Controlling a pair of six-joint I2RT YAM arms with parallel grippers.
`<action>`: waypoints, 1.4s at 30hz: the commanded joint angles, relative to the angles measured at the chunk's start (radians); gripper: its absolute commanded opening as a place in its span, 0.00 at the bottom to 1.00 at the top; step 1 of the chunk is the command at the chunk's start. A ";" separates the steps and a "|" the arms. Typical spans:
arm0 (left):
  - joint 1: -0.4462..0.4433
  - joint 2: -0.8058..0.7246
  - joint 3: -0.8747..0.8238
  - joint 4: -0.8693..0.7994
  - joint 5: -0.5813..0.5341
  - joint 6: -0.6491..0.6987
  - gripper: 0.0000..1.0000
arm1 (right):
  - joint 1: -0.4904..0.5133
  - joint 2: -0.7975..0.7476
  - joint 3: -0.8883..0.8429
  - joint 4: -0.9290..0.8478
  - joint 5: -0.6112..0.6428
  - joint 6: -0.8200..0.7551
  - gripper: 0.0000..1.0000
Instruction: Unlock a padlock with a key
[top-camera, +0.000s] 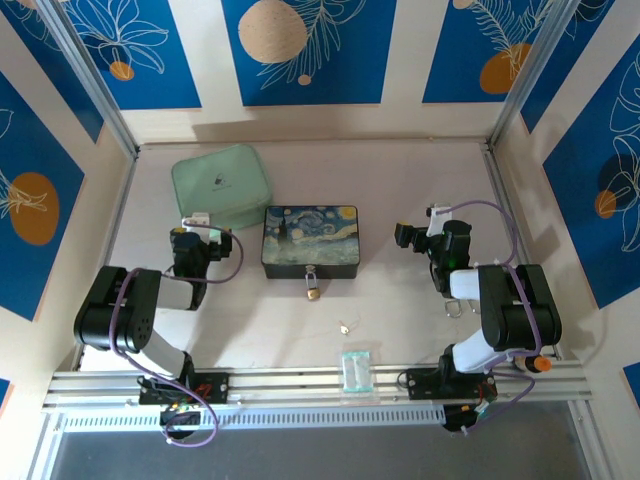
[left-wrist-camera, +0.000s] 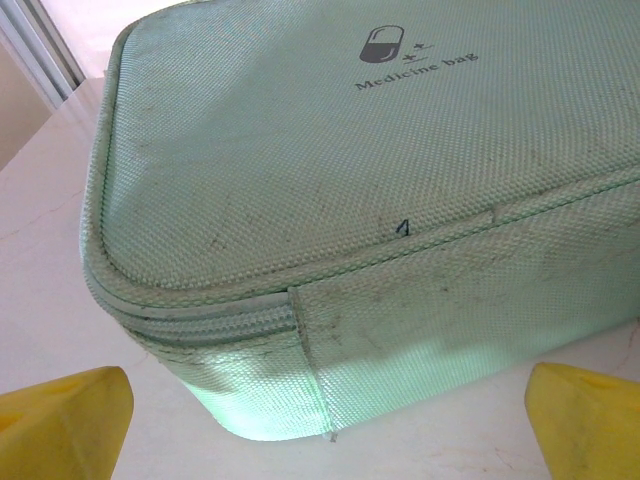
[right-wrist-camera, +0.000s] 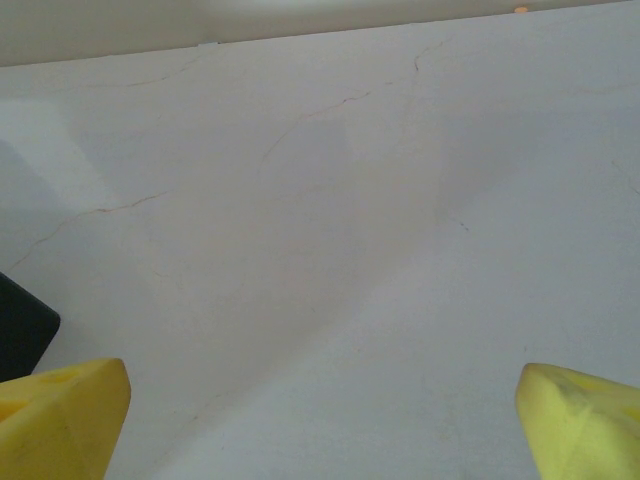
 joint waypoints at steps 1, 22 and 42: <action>0.013 0.002 0.009 0.027 0.018 0.006 1.00 | -0.005 -0.002 0.021 -0.001 -0.014 -0.016 0.99; 0.013 -0.006 -0.003 0.047 0.017 0.008 1.00 | -0.008 -0.006 0.018 0.003 -0.018 -0.016 0.99; 0.011 -0.708 0.050 -0.641 0.145 -0.805 1.00 | 0.003 -0.548 0.184 -0.798 -0.023 0.395 0.99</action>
